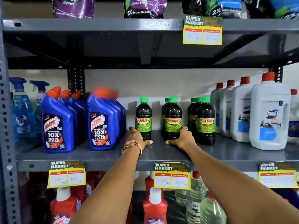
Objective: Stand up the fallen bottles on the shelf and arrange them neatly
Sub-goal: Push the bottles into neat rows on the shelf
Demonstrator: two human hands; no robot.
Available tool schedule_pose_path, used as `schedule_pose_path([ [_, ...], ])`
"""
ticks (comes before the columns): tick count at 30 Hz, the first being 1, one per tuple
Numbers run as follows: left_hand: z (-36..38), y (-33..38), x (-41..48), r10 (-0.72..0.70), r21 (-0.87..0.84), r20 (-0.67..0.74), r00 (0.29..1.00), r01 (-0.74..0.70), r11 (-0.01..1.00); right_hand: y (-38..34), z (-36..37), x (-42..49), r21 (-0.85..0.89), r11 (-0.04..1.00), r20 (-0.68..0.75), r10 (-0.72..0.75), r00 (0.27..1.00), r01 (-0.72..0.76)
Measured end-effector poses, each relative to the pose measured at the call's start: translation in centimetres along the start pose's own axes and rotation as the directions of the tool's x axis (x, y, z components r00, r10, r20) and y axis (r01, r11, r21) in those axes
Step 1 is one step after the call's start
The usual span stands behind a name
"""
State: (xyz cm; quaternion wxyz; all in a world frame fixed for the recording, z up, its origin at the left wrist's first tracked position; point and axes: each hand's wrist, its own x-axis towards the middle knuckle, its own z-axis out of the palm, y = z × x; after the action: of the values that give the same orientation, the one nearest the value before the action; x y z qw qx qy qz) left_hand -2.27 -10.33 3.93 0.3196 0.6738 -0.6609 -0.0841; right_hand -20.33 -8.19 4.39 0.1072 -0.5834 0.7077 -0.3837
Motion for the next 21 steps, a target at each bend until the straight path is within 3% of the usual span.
schedule_pose_path([
  [4,-0.4,0.0,-1.3,-0.016,-0.04,0.054,0.998,0.018,0.999,0.5,-1.8,-0.4,0.195,0.98,0.191,-0.003,0.982,-0.035],
  [6,-0.5,-0.3,-2.6,0.022,0.032,0.028,0.999,-0.023,0.999,1.7,-3.4,-0.6,0.237,0.971,0.217,-0.024,0.976,-0.028],
  [8,-0.6,-0.4,-4.1,0.149,0.171,-0.072,0.986,-0.135,0.976,3.9,-5.1,-0.7,0.264,0.964,0.123,-0.012,0.992,-0.021],
  [10,-0.9,-0.2,-5.1,0.386,0.194,-0.115,0.915,-0.361,0.912,6.3,-6.7,-0.6,0.251,0.968,-0.063,0.046,0.997,-0.028],
  [12,-0.9,0.8,-5.3,0.569,0.114,-0.01,0.822,-0.565,0.817,7.9,-8.1,-0.1,0.116,0.991,-0.216,0.094,0.972,-0.07],
  [14,-0.3,2.6,-5.2,0.644,0.032,0.13,0.754,-0.653,0.757,8.7,-8.7,0.6,0.091,0.985,-0.196,0.163,0.967,-0.148],
  [17,1.4,6.0,-5.6,0.645,-0.062,0.263,0.718,-0.654,0.754,8.8,-8.3,2.1,0.257,0.956,-0.042,0.157,0.987,-0.141],
  [21,3.5,7.7,-5.5,0.566,-0.001,0.385,0.729,-0.613,0.79,9.3,-7.1,3.4,0.262,0.962,-0.055,0.087,0.995,-0.07],
])
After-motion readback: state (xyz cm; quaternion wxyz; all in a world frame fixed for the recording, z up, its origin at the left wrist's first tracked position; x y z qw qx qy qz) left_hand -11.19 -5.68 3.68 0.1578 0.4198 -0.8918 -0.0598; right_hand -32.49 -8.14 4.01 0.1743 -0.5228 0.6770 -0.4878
